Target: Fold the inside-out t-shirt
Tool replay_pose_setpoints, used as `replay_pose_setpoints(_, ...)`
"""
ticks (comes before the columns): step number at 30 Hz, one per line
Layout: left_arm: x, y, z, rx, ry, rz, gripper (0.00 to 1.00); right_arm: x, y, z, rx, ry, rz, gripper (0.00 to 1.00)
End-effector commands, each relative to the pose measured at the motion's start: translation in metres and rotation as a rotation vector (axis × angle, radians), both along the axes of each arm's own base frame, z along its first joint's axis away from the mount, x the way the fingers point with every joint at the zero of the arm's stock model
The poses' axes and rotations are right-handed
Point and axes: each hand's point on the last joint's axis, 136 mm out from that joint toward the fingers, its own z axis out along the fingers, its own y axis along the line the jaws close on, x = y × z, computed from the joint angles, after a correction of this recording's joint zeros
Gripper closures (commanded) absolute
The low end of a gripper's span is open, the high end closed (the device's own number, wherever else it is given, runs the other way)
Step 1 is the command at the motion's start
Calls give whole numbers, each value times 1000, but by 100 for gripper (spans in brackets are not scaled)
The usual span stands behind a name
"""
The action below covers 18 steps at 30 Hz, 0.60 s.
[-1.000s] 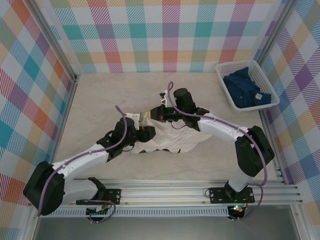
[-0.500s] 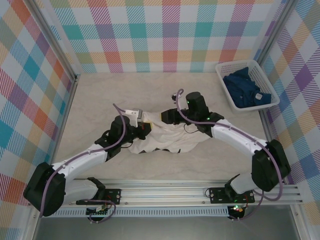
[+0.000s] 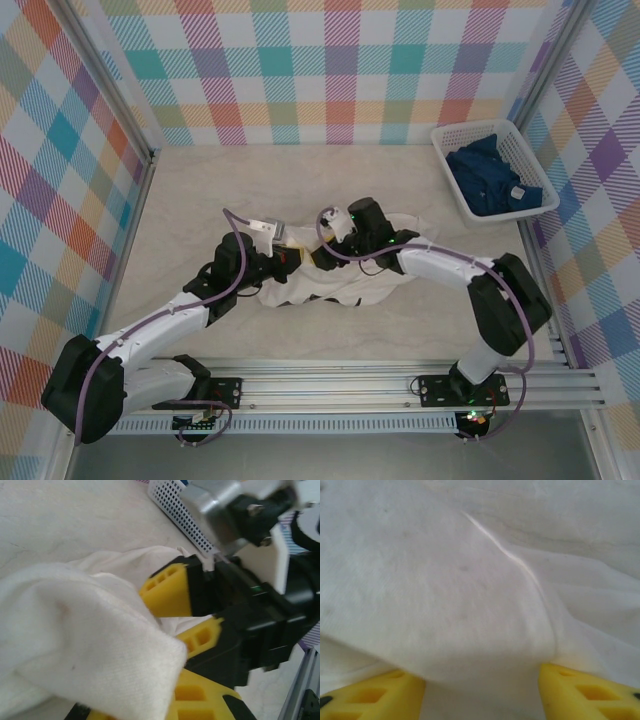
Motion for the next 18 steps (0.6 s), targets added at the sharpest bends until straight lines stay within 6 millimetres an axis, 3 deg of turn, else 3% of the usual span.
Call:
replay_pose_setpoints(1, -2, 4, 2, 7, -22, -9, 100, 15, 22, 22, 60, -81, 43, 56)
replay_pose_setpoints(3, 0, 9, -1, 28, -17, 22, 100, 19, 18, 31, 65, -97, 22, 81)
replay_pose_setpoints(6, 3, 23, -8, 69, -2, 91, 100, 17, -1, 54, 116, -52, 4, 100)
replay_pose_setpoints(9, 3, 37, -19, 102, 10, 147, 100, -2, -19, 78, 195, 27, 29, 100)
replay_pose_setpoints(14, 0, 47, -43, 169, 50, 172, 96, -34, -33, 107, 305, 164, 97, 100)
replay_pose_setpoints(18, -1, 45, -50, 203, 72, 150, 82, -42, -32, 121, 377, 257, 131, 100)
